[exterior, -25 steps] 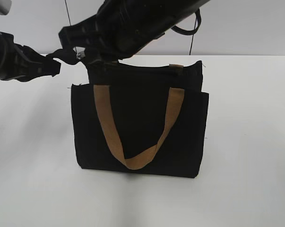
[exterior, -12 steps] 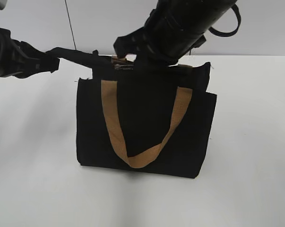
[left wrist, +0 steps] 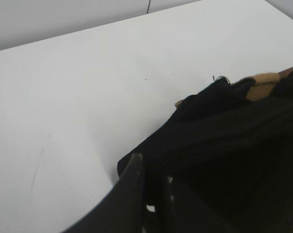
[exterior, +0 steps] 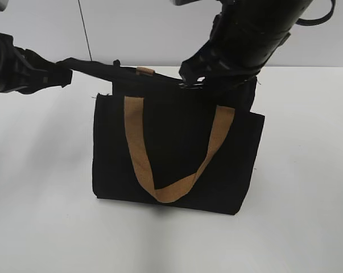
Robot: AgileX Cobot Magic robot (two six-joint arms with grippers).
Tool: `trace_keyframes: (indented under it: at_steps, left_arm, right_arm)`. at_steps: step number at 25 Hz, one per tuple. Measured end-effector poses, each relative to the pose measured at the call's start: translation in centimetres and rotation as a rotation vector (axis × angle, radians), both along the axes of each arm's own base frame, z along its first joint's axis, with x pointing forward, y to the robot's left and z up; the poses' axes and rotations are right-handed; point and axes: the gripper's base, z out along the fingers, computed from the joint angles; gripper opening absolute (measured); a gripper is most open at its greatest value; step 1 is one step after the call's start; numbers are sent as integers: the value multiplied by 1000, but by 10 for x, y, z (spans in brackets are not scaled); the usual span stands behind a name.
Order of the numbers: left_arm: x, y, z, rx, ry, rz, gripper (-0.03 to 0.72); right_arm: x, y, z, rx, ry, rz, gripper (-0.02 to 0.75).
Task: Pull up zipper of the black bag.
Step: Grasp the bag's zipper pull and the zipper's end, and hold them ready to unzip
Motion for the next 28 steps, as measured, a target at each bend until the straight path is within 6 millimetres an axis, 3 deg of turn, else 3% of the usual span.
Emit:
trace_keyframes:
  at_steps: [12, 25, 28]
  left_arm:
    - [-3, -4, 0, -13, 7, -34, 19]
    - [-4, -6, 1, -23, 13, -55, 19]
    - [-4, -6, 1, -20, 11, -49, 46]
  right_arm:
    - [-5, -16, 6, -170, -17, 63, -15]
    - [-13, -23, 20, -175, -47, 82, -15]
    - [-15, -22, 20, -156, -19, 82, 22]
